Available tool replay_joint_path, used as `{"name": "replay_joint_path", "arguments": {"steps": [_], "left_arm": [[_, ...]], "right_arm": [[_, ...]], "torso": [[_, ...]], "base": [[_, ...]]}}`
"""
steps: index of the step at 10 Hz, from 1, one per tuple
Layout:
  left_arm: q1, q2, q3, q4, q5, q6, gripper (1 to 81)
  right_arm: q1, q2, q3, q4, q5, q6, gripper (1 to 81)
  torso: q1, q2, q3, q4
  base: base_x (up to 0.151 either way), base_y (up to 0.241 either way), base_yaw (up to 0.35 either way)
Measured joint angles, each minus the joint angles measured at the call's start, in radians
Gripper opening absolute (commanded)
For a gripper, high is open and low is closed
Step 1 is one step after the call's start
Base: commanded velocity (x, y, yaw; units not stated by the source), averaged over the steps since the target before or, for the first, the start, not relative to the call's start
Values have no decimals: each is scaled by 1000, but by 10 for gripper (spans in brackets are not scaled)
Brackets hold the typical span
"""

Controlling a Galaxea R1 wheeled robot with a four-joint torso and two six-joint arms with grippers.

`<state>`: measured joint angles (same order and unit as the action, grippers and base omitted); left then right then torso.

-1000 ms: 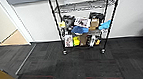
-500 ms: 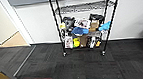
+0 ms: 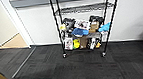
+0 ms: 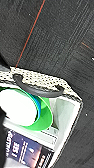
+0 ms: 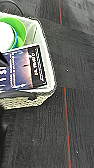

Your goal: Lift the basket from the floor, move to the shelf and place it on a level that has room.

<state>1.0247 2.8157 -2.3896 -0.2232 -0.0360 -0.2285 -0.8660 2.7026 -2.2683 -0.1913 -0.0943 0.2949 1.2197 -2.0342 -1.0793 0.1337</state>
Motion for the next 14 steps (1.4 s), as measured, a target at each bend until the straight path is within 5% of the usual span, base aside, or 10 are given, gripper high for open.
{"name": "replay_joint_path", "arguments": {"steps": [3, 6, 14], "left_arm": [[-2, 14, -2, 0, -15, 8, 811], [-36, 52, -37, 29, -21, 14, 811], [-53, 46, -71, 47, -24, 14, 811]], "right_arm": [[0, 0, -3, 3, 0, 2, 811], [0, 9, -9, 5, 0, 2, 811], [15, 52, -54, 8, 4, 2, 811]], "torso": [[-2, 4, -15, 0], [-3, 5, -97, 0], [25, -42, -108, 0]], "base": [[0, 0, 0], [0, 0, 0], [0, 0, 0]]}}
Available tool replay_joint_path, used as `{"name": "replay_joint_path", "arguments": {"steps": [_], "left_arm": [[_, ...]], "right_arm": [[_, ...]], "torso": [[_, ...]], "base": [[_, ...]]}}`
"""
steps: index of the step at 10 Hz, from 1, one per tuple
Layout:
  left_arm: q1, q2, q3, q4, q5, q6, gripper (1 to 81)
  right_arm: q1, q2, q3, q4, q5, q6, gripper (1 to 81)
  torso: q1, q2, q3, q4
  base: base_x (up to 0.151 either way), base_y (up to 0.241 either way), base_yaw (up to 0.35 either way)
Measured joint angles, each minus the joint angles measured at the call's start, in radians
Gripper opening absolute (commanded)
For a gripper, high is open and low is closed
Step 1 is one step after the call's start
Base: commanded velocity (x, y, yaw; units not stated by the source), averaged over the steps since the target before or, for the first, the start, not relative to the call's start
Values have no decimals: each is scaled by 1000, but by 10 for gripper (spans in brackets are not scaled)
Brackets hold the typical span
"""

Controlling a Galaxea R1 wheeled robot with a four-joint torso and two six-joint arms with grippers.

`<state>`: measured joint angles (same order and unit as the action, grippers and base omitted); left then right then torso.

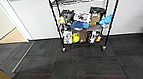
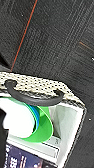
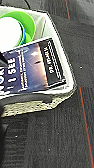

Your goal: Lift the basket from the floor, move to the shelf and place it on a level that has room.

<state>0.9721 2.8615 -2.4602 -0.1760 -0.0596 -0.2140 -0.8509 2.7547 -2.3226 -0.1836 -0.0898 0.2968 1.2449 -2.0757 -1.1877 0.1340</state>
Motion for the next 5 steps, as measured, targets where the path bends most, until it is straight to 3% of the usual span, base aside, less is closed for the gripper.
{"name": "replay_joint_path", "arguments": {"steps": [5], "left_arm": [[-10, 0, 0, 0, 6, 0, 811]], "right_arm": [[0, -1, -5, 0, -1, 0, 811]], "torso": [[106, -172, 0, 0]], "base": [[0, 0, 0]]}}
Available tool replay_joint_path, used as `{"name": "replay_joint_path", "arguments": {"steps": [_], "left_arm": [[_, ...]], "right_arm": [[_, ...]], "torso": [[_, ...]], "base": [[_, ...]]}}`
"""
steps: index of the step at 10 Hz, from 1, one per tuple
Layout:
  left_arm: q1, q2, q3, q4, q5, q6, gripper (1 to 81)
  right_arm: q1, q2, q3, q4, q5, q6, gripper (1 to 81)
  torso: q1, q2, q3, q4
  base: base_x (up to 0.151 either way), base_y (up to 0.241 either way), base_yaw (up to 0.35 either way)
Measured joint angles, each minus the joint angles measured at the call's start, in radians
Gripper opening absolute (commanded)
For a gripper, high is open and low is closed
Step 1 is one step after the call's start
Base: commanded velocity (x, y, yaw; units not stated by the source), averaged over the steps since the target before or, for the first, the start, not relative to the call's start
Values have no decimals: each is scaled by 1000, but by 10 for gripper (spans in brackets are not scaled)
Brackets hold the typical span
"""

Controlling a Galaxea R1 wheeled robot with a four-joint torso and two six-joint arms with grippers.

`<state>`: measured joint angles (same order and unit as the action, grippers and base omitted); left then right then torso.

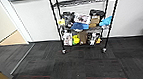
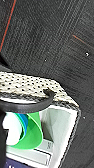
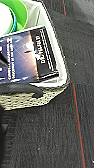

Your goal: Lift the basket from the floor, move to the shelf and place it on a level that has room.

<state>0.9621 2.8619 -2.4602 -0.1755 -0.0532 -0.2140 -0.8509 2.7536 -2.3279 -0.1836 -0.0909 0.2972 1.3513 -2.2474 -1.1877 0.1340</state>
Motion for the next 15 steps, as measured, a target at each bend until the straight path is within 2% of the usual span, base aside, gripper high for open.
{"name": "replay_joint_path", "arguments": {"steps": [3, 4, 5, 8, 10, 12, 15], "left_arm": [[-14, 21, -1, 0, 2, 0, 811], [-15, 27, 1, 0, 5, 0, 811], [-13, 27, 0, 0, 8, 0, 811], [-16, 24, 0, 0, 4, -4, 811], [-17, 24, 0, 0, 3, -4, 811], [-18, 21, 17, -2, 4, -12, 811], [-38, -29, 121, -16, 4, -19, 811]], "right_arm": [[0, 14, -11, 0, -7, 0, 811], [1, 30, -16, 0, -10, 0, 811], [-1, 38, -17, 0, -12, 0, 811], [0, 38, -26, 9, -14, 0, 811], [2, 61, -47, 34, -14, 0, 811], [3, 69, -50, 92, -14, 0, 811], [3, 41, -12, 136, -16, 0, 811]], "torso": [[58, -93, -3, 0], [72, -117, -16, 0], [81, -132, -38, 0], [88, -143, -53, 0], [88, -144, -53, 0], [88, -144, -53, 0], [88, -144, -53, 0]], "base": [[0, 0, 0], [0, 0, 0], [0, 0, 0], [0, 0, 0], [0, 0, 0], [0, 0, 0], [0, 0, 0]]}}
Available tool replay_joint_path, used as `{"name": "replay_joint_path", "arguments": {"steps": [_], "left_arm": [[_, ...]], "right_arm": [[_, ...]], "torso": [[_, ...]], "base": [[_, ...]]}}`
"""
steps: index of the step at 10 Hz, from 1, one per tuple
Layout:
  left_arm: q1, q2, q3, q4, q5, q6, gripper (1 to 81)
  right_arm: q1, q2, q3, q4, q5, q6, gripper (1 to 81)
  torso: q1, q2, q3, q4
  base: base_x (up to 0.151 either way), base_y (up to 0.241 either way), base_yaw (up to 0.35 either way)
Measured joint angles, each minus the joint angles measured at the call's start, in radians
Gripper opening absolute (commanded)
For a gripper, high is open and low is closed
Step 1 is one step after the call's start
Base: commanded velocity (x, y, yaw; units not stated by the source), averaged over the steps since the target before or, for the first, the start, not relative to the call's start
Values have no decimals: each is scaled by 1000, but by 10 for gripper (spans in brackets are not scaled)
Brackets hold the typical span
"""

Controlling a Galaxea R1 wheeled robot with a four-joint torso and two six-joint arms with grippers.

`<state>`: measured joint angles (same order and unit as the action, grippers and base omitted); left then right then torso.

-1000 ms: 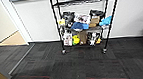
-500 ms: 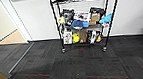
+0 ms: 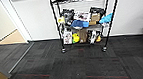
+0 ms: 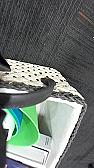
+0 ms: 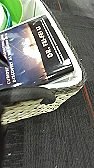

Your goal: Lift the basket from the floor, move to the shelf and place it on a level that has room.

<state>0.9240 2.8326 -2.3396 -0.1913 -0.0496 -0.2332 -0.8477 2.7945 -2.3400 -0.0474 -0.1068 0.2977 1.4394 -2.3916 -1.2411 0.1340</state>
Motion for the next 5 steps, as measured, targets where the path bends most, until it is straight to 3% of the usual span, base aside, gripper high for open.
{"name": "replay_joint_path", "arguments": {"steps": [5], "left_arm": [[-3, -75, 133, -19, -2, -3, 811]], "right_arm": [[1, -52, 94, 11, -11, 0, 811]], "torso": [[0, 0, 0, 0]], "base": [[0, 0, 0]]}}
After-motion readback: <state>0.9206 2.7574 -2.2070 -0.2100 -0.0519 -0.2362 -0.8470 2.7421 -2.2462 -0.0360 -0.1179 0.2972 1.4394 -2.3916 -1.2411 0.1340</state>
